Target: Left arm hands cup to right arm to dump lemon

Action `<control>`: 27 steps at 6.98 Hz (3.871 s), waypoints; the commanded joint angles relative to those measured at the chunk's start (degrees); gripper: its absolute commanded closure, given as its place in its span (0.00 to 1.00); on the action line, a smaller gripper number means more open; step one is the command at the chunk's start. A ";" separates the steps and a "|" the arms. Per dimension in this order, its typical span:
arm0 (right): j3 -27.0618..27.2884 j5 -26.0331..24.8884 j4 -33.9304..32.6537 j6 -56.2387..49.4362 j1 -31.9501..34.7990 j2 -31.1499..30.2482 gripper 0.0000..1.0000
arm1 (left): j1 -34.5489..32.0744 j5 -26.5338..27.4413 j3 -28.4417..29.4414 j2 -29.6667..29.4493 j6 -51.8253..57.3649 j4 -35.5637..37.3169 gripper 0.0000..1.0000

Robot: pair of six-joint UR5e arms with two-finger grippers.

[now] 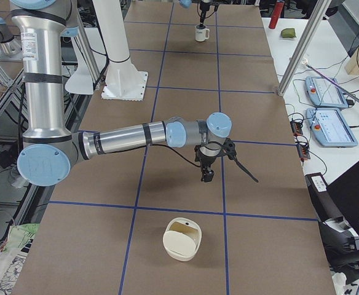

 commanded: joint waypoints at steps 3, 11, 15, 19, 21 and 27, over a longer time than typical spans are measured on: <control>0.31 -4.53 0.02 0.38 0.02 4.62 0.00 | -0.44 -5.69 -3.80 -9.72 -13.69 5.94 1.00; -5.04 -4.36 29.21 2.56 -0.33 5.60 0.00 | 15.27 -1.21 1.01 -44.45 -50.16 22.57 1.00; -10.77 -3.74 59.47 27.61 -4.79 5.33 0.00 | 18.10 0.10 10.60 -57.48 -64.31 22.91 1.00; -10.06 -16.57 65.33 35.54 -14.56 8.22 0.00 | 18.63 -0.07 12.01 -62.57 -72.75 22.91 1.00; -9.89 -20.15 68.38 36.94 -17.89 10.25 0.00 | 18.63 -0.16 12.79 -64.24 -77.49 22.91 1.00; -10.15 -63.41 81.76 41.95 -45.59 14.81 0.01 | 18.28 -0.07 14.47 -68.47 -81.03 29.06 1.00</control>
